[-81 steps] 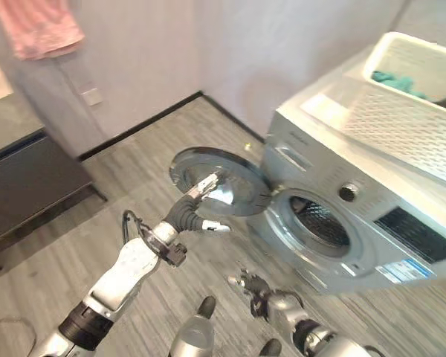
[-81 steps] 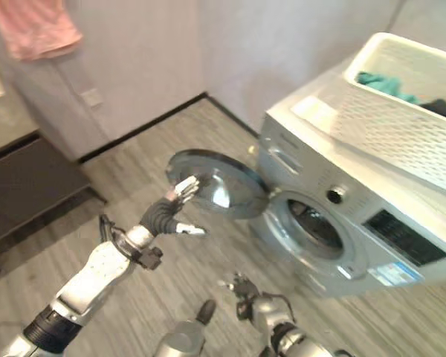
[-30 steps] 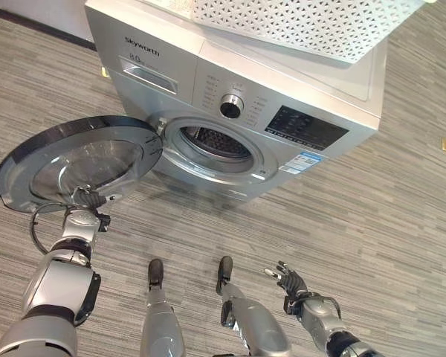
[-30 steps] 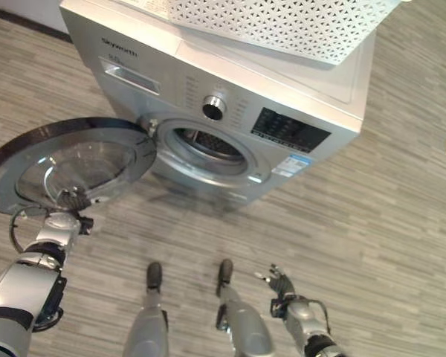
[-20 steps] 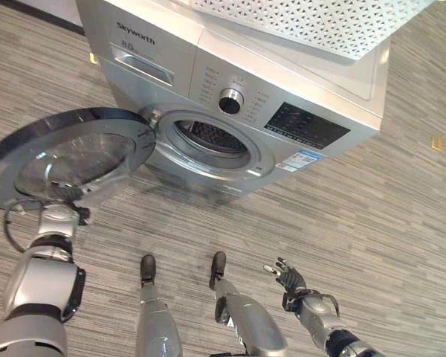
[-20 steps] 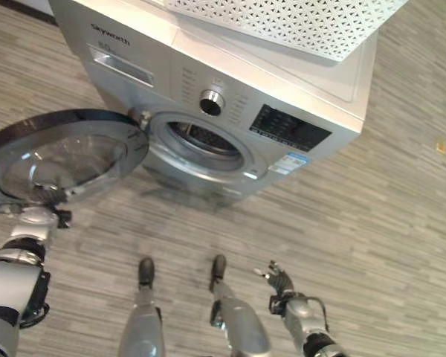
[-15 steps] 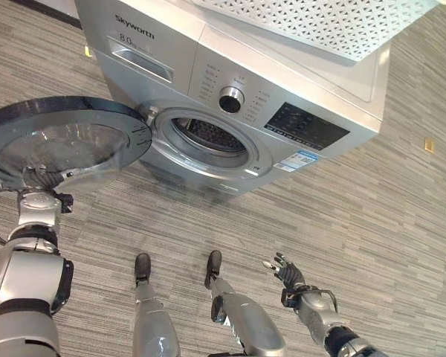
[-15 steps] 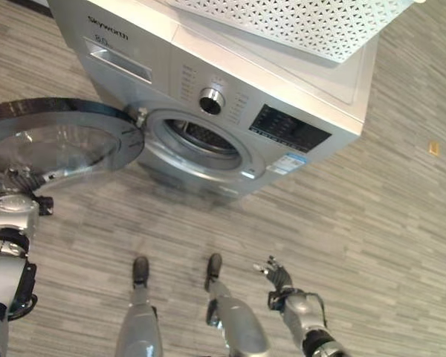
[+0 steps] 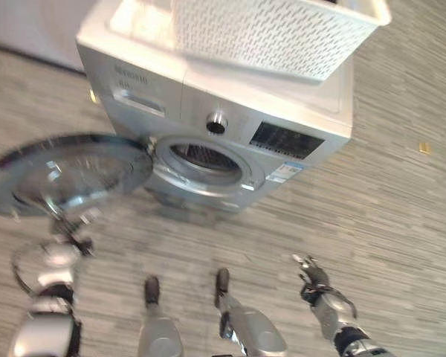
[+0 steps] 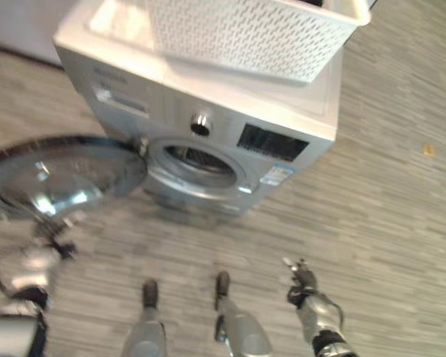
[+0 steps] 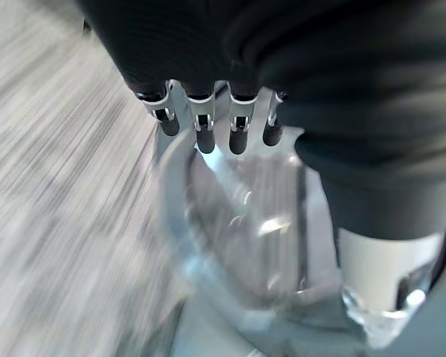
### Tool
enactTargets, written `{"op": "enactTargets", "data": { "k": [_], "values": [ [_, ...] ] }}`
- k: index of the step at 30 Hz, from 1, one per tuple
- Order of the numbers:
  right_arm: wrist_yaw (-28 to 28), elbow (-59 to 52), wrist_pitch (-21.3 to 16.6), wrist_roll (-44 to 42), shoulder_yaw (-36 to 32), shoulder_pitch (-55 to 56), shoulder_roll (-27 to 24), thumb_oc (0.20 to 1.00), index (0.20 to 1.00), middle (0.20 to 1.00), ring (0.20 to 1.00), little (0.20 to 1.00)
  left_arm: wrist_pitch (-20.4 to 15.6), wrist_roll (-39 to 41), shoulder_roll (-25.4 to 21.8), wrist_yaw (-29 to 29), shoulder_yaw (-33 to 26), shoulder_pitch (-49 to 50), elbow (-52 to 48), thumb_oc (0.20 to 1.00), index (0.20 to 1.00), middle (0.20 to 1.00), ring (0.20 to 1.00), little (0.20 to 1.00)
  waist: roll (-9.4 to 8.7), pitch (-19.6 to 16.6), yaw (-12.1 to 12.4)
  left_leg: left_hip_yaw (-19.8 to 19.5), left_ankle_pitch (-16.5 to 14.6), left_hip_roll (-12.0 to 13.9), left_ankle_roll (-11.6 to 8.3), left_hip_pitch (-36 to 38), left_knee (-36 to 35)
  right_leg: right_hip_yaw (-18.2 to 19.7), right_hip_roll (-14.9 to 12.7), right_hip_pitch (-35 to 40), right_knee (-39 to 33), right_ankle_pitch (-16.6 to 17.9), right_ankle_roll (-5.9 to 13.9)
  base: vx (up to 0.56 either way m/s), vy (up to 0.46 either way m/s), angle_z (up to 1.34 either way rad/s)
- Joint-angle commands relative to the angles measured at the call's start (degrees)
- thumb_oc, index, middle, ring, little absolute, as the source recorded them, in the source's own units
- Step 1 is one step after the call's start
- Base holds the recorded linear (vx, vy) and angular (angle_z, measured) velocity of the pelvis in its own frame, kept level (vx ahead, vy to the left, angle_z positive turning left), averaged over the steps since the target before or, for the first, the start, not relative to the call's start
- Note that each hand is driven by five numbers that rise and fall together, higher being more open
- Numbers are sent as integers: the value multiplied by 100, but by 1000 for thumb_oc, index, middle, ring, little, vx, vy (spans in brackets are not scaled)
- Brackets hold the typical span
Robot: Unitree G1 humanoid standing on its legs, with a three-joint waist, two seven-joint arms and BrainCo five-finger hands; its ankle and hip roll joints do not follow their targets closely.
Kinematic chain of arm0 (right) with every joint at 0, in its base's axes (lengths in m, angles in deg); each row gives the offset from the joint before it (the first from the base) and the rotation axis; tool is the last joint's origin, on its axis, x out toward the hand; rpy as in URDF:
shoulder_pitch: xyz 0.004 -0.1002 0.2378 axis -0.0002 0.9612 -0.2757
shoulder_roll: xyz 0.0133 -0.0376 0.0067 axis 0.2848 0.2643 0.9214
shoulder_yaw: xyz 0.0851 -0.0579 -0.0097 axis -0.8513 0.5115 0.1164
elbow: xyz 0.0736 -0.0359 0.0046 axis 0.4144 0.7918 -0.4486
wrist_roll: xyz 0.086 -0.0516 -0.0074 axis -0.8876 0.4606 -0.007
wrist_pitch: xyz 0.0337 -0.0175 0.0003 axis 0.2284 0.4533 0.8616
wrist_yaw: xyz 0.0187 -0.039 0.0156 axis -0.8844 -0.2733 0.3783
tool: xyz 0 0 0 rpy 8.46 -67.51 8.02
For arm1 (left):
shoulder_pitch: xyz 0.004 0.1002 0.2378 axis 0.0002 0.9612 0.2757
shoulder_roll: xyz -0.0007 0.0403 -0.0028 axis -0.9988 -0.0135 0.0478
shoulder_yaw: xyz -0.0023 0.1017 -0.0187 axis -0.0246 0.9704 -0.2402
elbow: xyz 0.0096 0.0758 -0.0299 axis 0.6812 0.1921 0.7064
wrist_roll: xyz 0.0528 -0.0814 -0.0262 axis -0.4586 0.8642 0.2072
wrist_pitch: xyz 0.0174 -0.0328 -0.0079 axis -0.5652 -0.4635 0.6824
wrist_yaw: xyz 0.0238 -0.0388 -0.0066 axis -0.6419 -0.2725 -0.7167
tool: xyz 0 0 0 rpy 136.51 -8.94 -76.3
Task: Grab the laundry basket,head to the washer,open it,put in the laundry and shut it.
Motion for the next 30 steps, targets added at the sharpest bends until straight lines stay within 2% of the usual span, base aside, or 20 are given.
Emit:
{"op": "enactTargets", "data": {
  "k": [1,3,4,5,6,8,9,10,11,12,14,17,19,21,23,24,26,27,28,30],
  "values": [
    [-179,73,-101,-160,-351,13,-788,1000,1000,1000,1000,1000,-502,309,57,-415,393,405,-501,1000,1000,1000,1000,1000,24,-308,239,-618,-757,-372,477,-469,736,-40,-760,-163,227,-96,679,42,130,-8],
    [-294,8,-126,-142,-658,27,-972,1000,1000,1000,1000,1000,-413,212,173,-579,529,711,-684,1000,1000,1000,1000,1000,79,-344,268,-702,-832,-466,540,-493,840,-61,-845,-149,369,-123,695,80,166,14],
    [-565,-447,-309,-365,-1493,145,-1413,1000,1000,1000,1000,1000,-35,-269,349,-915,995,997,-426,1000,1000,1000,1000,1000,248,-386,221,-1090,-1006,-713,711,-533,1145,104,-865,-208,1282,-337,592,75,142,47],
    [-568,-456,-305,-363,-1507,153,-1417,1000,1000,1000,1000,1000,-36,-273,356,-913,1005,986,-421,1000,1000,1000,1000,1000,248,-393,218,-1097,-978,-725,713,-564,1148,100,-878,-236,1290,-322,592,128,190,83],
    [-682,-756,-369,-363,-1718,184,-1542,1000,1000,1000,1000,1000,53,-534,380,-960,1122,1054,-330,1000,1000,1000,1000,1000,302,-391,184,-1209,-1016,-769,762,-570,1244,142,-813,-339,1710,-384,545,76,83,73],
    [-997,-1576,-612,-233,-2036,171,-1807,1000,1000,1000,1000,1000,273,-1030,491,-1193,1495,1141,130,1000,1000,1000,1000,1000,421,-378,73,-1370,-1114,-806,873,-400,1328,196,-631,-667,2534,-263,501,202,135,84],
    [-1100,-1804,-617,-135,-2070,139,-1948,1000,1000,1000,1000,1000,306,-1136,561,-1234,1616,1072,301,1000,1000,1000,1000,1000,473,-378,32,-1435,-1142,-809,887,-280,1289,222,-564,-770,2625,-256,485,253,86,87],
    [-1201,-2051,-636,-53,-2121,124,-2065,1000,1000,1000,1000,1000,350,-1225,600,-1259,1706,1005,425,1000,1000,1000,1000,1000,501,-387,-40,-1511,-1158,-811,867,-151,1214,272,-484,-880,2481,-298,453,366,-74,53],
    [-1395,-2496,-766,27,-2084,-118,-2272,1000,1000,1000,1000,1000,361,-1470,644,-1295,1949,839,590,1000,1000,1000,1000,1000,547,-420,-152,-1654,-1297,-790,787,120,1131,308,-532,-1036,1789,-224,513,310,-86,42],
    [-1411,-2509,-759,38,-2080,-123,-2269,1000,1000,1000,1000,1000,360,-1471,650,-1294,1945,832,596,1000,1000,1000,1000,1000,562,-413,-165,-1665,-1305,-778,787,128,1131,289,-523,-1005,1751,-213,513,314,-121,46],
    [-1497,-2788,-853,-7,-1991,-339,-2323,1000,1000,1000,1000,1000,378,-1423,659,-1310,2041,768,593,1000,1000,1000,1000,1000,554,-447,-233,-1754,-1486,-761,741,326,1149,314,-569,-1073,1086,-47,591,221,-86,68],
    [-1547,-3483,-912,59,-1556,-850,-2453,1000,1000,1000,1000,1000,381,-1406,678,-1276,2202,664,541,1000,1000,1000,1000,1000,483,-541,-296,-1802,-1761,-727,698,719,1193,296,-546,-1193,582,263,719,316,-132,16],
    [-1563,-3696,-919,74,-1446,-947,-2488,1000,1000,1000,1000,1000,388,-1343,701,-1262,2205,630,519,1000,1000,1000,1000,1000,465,-564,-327,-1807,-1806,-702,681,842,1163,330,-491,-1170,587,329,740,258,-122,-1],
    [-1593,-4559,-976,230,-1463,-928,-2632,1000,1000,1000,1000,1000,405,-1274,715,-1187,2242,561,370,1000,1000,1000,1000,1000,294,-795,-391,-1917,-1862,-669,566,1031,1113,538,-460,-1050,726,362,704,315,-215,32],
    [-1604,-4983,-1075,302,-1512,-913,-2729,1000,1000,1000,1000,1000,403,-1257,775,-1117,2249,573,433,1000,1000,1000,1000,1000,305,-991,-435,-1929,-1898,-379,456,1239,1099,491,-292,-972,921,179,643,283,-193,47],
    [-1613,-5004,-1068,308,-1518,-899,-2730,1000,1000,1000,1000,1000,401,-1258,785,-1113,2253,574,435,1000,1000,1000,1000,1000,297,-983,-449,-1947,-1863,-382,433,1233,1084,478,-302,-985,941,201,620,290,-250,11],
    [-1620,-5571,-1233,393,-1557,-940,-2801,1000,1000,1000,1000,1000,395,-1155,821,-1039,2160,628,471,1000,1000,1000,1000,1000,350,-1191,-481,-1829,-1273,64,111,1130,1741,200,2,-654,1084,-165,397,278,-329,-2],
    [-1586,-5710,-1258,372,-1531,-965,-2844,1000,1000,1000,1000,1000,393,-1144,813,-1038,2135,663,461,1000,1000,1000,1000,1000,295,-1179,-463,-1759,-935,147,45,845,2370,168,59,-465,1034,-237,302,155,-307,24],
    [-1574,-5888,-1357,327,-1534,-1014,-2874,1000,1000,1000,1000,1000,411,-1117,802,-1032,2133,693,419,1000,1000,1000,1000,1000,166,-1160,-435,-1774,-568,113,70,511,2985,181,65,-315,960,-259,181,127,-297,10],
    [-1511,-6193,-1473,301,-1487,-1134,-2942,1000,1000,1000,1000,1000,415,-1106,720,-988,2072,768,221,1000,1000,1000,1000,1000,61,-1003,-286,-1946,-235,38,210,-144,4194,311,231,-75,863,-402,-23,70,-212,-35]
  ]
}}
